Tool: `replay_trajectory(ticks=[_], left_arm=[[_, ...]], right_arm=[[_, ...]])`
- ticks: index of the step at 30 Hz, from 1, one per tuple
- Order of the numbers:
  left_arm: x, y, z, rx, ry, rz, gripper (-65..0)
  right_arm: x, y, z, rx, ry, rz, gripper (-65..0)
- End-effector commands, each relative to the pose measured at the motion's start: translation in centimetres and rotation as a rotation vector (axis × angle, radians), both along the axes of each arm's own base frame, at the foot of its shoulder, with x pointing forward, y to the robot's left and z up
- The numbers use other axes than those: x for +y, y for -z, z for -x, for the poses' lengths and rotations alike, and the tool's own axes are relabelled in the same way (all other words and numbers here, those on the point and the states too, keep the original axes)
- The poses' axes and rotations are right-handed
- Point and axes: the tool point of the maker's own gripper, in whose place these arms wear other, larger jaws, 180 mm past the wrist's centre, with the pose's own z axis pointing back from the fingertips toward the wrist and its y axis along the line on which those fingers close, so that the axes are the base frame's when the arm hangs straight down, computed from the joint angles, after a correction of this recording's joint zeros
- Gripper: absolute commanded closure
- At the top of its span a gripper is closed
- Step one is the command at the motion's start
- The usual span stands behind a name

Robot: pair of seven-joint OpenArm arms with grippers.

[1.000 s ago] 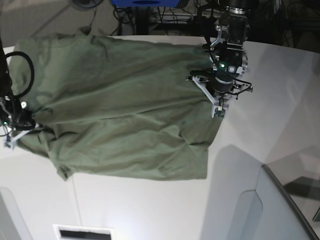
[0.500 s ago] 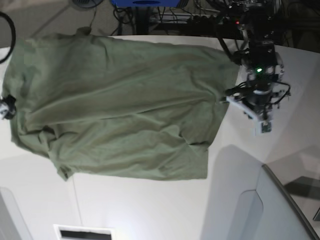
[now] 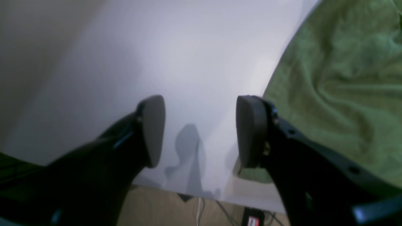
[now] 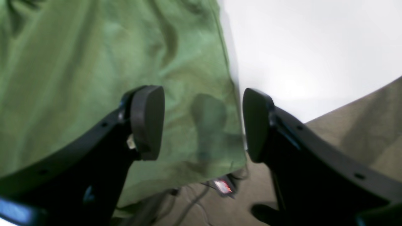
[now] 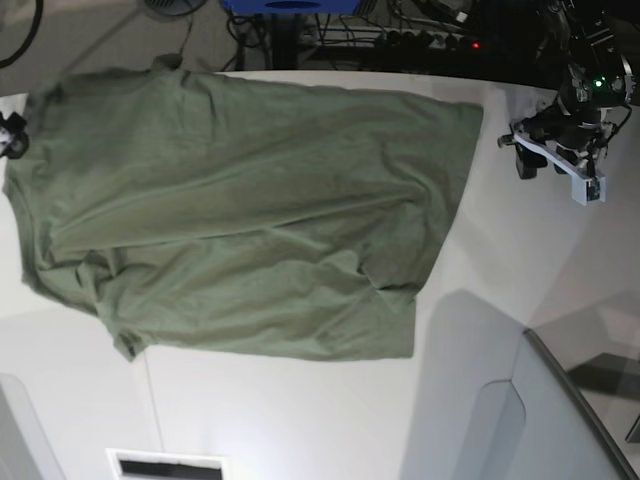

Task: Layout the t-shirt on the table in an organized manner, then fold the t-shirt properly
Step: 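Grasp the shirt's shoulder corners with both grippers and stretch them apart, then hold both shoulder corners and lift the shirt off the table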

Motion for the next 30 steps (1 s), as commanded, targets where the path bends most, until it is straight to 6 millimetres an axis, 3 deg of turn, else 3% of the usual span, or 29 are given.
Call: replay_trajectory(ticks=[1, 6, 12, 16, 21, 26, 30], left_arm=[[0.4, -0.7, -0.4, -0.025, 0.005, -0.014, -35.2], [0.7, 0.8, 0.4, 0.012, -0.014, 0.007, -35.2], [0.3, 1.5, 0.7, 0.033, 0.020, 0.023, -35.1], [-1.3, 2.5, 1.0, 0.056, 0.130, 0.053, -35.1], [-1.8, 4.1, 2.0, 0.091, 0.104, 0.094, -35.1], [-1.7, 4.1, 2.2, 0.096, 0.105, 0.089, -35.1], [-1.6, 3.9, 2.0, 0.093, 0.108, 0.082, -35.1]], right_arm=[[-0.9, -1.0, -0.9, -0.025, -0.017, 0.042, -36.3], [-1.6, 1.2, 0.1, 0.025, 0.022, 0.017, -36.3], [-1.0, 2.5, 0.6, 0.016, -0.033, -0.018, -36.2], [-1.0, 2.7, 1.0, 0.026, -0.033, -0.022, -36.2], [-1.1, 3.1, 1.5, 0.041, -0.025, -0.029, -36.2], [-1.6, 3.6, 2.2, 0.063, -0.015, -0.030, -36.2], [-0.1, 3.6, 1.9, 0.034, -0.095, -0.059, -36.0]])
